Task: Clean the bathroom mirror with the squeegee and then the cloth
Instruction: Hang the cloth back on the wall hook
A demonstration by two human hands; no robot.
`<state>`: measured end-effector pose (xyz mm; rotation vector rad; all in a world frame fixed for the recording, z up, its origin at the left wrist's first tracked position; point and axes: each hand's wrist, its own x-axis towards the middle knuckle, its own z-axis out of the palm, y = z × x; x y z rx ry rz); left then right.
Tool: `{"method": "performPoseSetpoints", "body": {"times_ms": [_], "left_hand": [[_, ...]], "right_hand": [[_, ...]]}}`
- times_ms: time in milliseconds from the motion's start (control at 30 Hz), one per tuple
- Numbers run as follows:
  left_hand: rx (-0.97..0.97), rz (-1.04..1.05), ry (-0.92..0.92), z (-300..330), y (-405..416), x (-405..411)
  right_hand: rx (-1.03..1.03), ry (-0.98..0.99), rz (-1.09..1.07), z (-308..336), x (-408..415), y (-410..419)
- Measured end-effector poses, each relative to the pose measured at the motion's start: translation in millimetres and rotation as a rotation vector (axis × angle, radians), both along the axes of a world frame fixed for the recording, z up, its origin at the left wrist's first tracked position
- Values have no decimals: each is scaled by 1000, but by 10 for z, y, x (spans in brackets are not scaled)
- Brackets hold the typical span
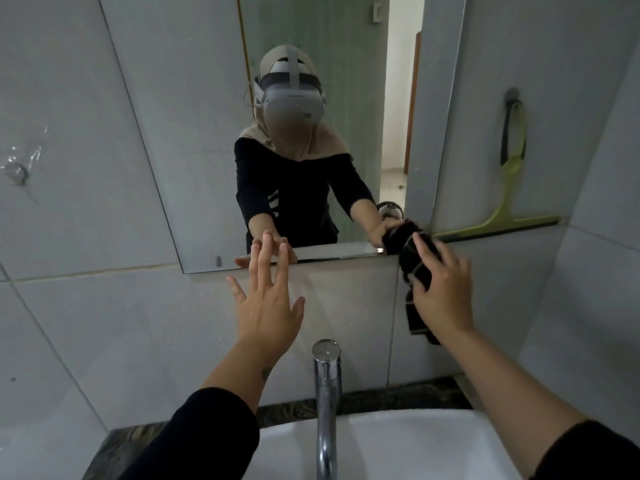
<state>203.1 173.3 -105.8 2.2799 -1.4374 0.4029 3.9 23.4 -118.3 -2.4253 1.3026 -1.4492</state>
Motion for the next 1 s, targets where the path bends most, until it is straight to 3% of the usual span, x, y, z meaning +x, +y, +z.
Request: {"method": "performPoseSetpoints", "body": {"times_ms": [100, 233, 300, 367, 433, 533, 667, 733, 1000], "left_hand": [[-107, -221, 272, 133, 76, -226], [-267, -406, 967, 569, 281, -499], [-401, -445, 1223, 775, 392, -503], [-549, -408, 1329, 982, 564, -403], [-627, -339, 1253, 1183, 786, -241], [-590, -239, 1030, 1396, 1135, 84], [-455, -82, 645, 1525, 1614, 623], [-419, 23, 508, 1562, 1832, 877], [-488, 283, 247, 1669, 2070, 1969]], "right_hand": [[269, 41, 325, 226, -53, 286], [464, -3, 725, 823, 125, 837], [468, 25, 814, 1107, 298, 1035], [438, 110, 793, 1339, 487, 1171], [459, 182, 780, 1542, 662, 1273], [520, 218, 891, 1782, 952, 1427], [241, 332, 846, 1919, 1513, 1666], [195, 307, 872, 1940, 1820, 1826], [-6, 199, 819, 2091, 3073, 2248]]}}
